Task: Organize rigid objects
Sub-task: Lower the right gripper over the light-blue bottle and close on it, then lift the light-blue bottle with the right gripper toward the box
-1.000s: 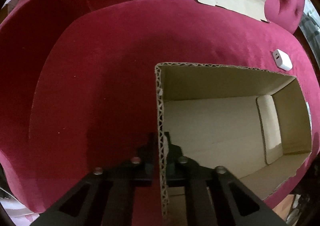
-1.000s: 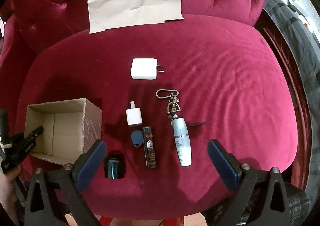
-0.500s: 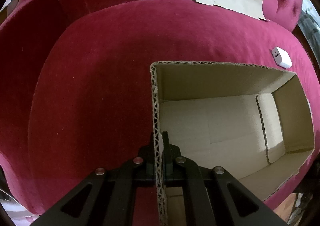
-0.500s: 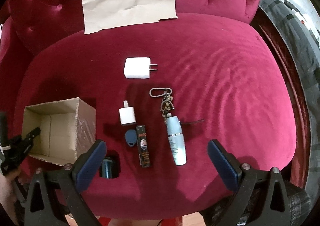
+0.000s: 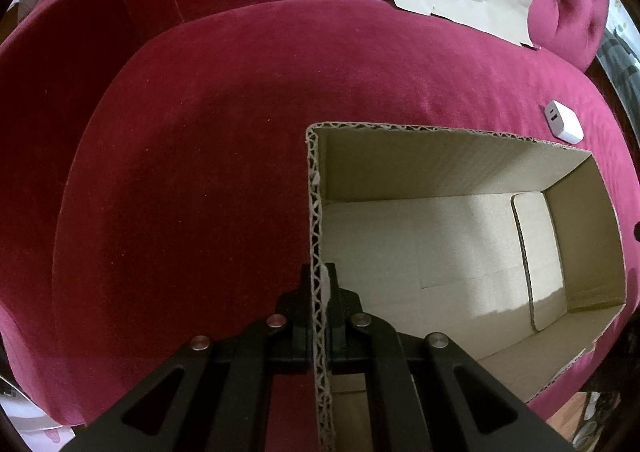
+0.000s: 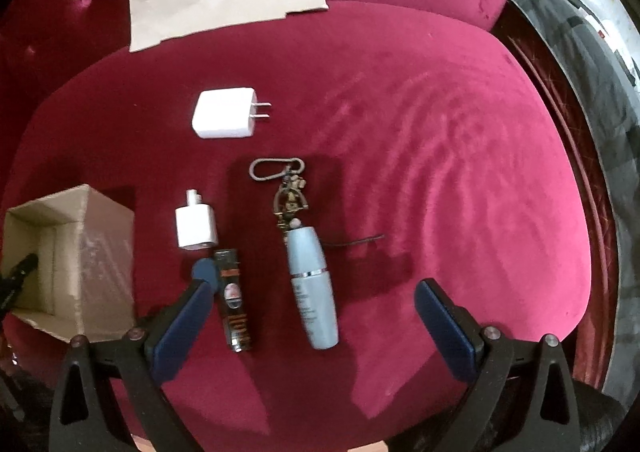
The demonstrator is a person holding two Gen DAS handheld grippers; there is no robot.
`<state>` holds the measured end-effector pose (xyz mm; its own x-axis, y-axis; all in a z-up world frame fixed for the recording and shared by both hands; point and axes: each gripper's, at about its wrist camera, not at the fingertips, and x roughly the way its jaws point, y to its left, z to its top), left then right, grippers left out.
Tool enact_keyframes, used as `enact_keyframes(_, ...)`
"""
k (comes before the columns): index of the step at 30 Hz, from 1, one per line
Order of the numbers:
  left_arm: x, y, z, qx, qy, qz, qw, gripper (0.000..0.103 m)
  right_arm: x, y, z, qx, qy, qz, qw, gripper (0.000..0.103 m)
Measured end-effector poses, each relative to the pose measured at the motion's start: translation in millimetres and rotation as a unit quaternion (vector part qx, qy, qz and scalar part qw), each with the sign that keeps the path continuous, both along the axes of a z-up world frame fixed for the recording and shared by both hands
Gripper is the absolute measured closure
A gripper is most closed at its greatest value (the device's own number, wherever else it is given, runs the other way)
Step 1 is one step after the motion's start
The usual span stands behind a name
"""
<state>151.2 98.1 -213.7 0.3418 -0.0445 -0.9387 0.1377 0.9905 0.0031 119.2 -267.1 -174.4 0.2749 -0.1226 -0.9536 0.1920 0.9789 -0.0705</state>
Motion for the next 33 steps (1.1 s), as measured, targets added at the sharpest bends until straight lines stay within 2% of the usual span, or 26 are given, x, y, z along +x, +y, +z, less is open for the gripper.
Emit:
enact_keyframes(11, -1, 6, -3, -0.010, 0.000, 0.005, 0.9999, 0.099, 12, -8, -41, 0.007, 0.011, 0.006, 1.000, 0.000)
enact_keyframes(17, -1, 7, -4, -0.009, 0.001, 0.005, 0.9999, 0.099, 18, -2, -57, 0.001, 0.018, 0.000, 1.000, 0.008)
enact_keyframes(20, -1, 6, -3, -0.009, 0.001, 0.005, 0.9999, 0.099, 20, -4, -63, 0.010, 0.024, -0.003, 1.000, 0.017)
enact_keyframes(23, -1, 6, -3, -0.009, 0.001, 0.005, 1.0000, 0.099, 21, -3, -66, 0.020, 0.027, 0.003, 0.999, 0.032)
enact_keyframes(24, -1, 7, -3, -0.009, 0.001, 0.005, 0.9999, 0.099, 20, -4, -68, 0.022, 0.028, 0.004, 0.999, 0.043)
enact_keyframes(25, 0, 6, -2, -0.009, 0.001, 0.005, 0.9999, 0.099, 21, -2, -70, 0.027, 0.031, 0.007, 0.999, 0.062)
enact_keyframes(26, 0, 5, -2, -0.009, 0.001, 0.005, 1.0000, 0.099, 19, 0, -71, 0.028, 0.030, 0.006, 0.999, 0.072)
enact_keyframes(27, 0, 5, -2, -0.009, 0.001, 0.005, 0.9999, 0.099, 19, 0, -71, 0.026, 0.029, 0.005, 0.999, 0.075)
enact_keyframes(33, 0, 6, -2, -0.009, 0.000, 0.005, 0.9999, 0.099, 16, -1, -71, 0.037, 0.020, 0.004, 0.999, 0.075)
